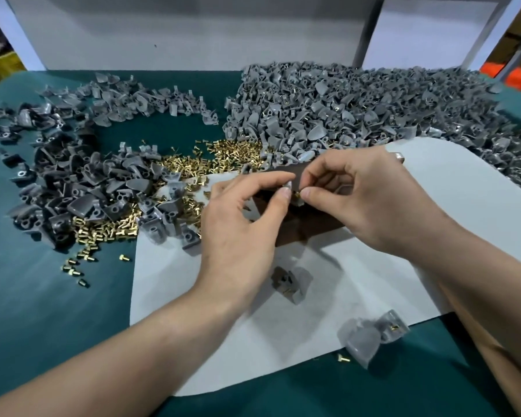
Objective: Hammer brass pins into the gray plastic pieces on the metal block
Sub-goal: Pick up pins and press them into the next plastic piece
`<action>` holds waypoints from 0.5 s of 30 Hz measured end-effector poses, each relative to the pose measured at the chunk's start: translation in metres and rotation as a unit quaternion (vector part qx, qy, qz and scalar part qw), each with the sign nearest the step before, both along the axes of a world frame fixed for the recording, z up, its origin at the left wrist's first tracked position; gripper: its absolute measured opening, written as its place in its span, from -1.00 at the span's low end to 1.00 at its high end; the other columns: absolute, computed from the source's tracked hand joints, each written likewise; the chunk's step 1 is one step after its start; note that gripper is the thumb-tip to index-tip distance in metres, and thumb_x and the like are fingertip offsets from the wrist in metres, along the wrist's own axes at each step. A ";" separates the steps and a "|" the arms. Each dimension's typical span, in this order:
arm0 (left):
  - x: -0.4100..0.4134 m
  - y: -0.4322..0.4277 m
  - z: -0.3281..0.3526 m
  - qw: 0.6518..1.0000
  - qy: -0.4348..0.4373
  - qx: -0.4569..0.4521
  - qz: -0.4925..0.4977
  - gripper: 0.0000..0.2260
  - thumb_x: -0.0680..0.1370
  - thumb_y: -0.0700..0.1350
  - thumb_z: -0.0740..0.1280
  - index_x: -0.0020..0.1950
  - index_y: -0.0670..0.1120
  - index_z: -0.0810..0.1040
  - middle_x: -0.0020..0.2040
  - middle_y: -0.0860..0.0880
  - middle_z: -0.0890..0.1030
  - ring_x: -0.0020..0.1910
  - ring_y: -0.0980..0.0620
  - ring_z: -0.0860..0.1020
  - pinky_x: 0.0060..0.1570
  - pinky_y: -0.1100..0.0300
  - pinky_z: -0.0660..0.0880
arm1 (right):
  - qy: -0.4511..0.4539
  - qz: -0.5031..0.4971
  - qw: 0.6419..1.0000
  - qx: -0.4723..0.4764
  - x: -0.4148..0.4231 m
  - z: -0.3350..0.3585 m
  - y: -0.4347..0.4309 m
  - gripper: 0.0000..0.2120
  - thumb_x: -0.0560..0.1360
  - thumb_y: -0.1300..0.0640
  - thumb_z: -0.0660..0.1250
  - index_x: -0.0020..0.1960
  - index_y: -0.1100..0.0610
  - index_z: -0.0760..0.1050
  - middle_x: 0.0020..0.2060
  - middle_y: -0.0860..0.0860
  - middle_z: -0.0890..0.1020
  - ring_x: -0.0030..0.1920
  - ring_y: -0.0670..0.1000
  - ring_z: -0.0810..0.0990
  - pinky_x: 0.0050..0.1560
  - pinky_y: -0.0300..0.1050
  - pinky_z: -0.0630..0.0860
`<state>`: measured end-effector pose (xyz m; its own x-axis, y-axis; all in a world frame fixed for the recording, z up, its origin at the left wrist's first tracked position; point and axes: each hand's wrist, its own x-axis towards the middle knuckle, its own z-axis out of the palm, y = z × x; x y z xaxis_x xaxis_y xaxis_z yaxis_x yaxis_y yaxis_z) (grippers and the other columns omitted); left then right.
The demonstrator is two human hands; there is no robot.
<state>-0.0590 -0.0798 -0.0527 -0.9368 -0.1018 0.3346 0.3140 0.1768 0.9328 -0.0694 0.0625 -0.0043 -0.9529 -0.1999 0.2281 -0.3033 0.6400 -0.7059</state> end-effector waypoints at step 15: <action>-0.003 0.000 -0.002 0.999 -0.019 0.012 -0.032 -0.83 0.51 -0.16 0.42 0.01 0.10 0.65 -0.03 0.18 0.60 0.07 0.18 0.52 0.11 0.22 0.48 | 0.035 0.004 0.998 0.052 0.000 0.000 0.006 -0.88 0.43 0.28 0.42 -0.22 0.11 0.57 -0.39 -0.02 0.60 -0.34 -0.09 0.52 -0.29 -0.36 0.43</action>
